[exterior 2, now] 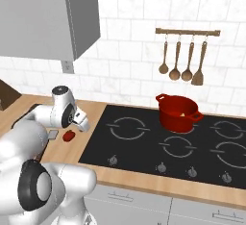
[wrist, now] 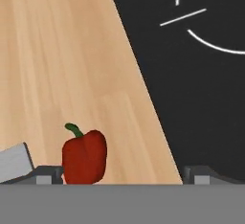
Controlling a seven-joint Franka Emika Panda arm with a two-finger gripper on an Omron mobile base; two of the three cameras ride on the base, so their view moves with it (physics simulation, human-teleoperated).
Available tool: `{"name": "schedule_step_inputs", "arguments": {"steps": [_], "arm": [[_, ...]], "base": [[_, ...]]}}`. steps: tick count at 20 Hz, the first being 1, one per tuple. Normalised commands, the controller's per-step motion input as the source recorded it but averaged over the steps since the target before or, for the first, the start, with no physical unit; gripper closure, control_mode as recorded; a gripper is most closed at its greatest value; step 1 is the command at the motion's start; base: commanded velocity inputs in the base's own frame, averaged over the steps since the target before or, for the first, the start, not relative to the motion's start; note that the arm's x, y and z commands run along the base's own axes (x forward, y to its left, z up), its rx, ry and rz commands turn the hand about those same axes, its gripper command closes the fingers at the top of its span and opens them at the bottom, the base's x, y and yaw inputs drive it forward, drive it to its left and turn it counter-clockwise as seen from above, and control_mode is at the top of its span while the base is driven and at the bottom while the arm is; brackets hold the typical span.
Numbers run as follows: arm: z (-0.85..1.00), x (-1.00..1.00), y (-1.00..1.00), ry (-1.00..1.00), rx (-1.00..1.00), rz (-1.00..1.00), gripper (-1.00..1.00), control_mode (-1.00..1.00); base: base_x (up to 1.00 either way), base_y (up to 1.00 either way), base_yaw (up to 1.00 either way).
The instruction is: Put the lemon wedge and bell pepper in the pot. Retrieve the spatula and lightly stir the vegetables in the pot.
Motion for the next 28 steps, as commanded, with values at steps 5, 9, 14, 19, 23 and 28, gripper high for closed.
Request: {"name": "schedule_step_inputs", "arguments": {"steps": [5, 9, 14, 19, 23, 28], "arm": [[-0.64, 0.0, 0.55, 0.0, 0.0, 0.0, -1.0, -1.0], [-0.34, 0.12, 0.24, 0.0, 0.0, -0.02, -1.0, -1.0], [-0.25, 0.45, 0.13, 0.0, 0.0, -0.07, -1.0, -1.0], [-0.36, 0.48, 0.06, 0.01, 0.0, -0.07, -1.0, -1.0], [-0.24, 0.25, 0.03, 0.02, 0.0, -0.04, 1.0, -1.0], [0.09, -0.33, -0.28, -0.04, 0.0, 0.0, 1.0, -1.0]], "base": [[0.0, 0.0, 0.0], [0.0, 0.0, 0.0], [0.0, 0.0, 0.0], [0.0, 0.0, 0.0], [0.0, 0.0, 0.0], [0.0, 0.0, 0.0]]}}
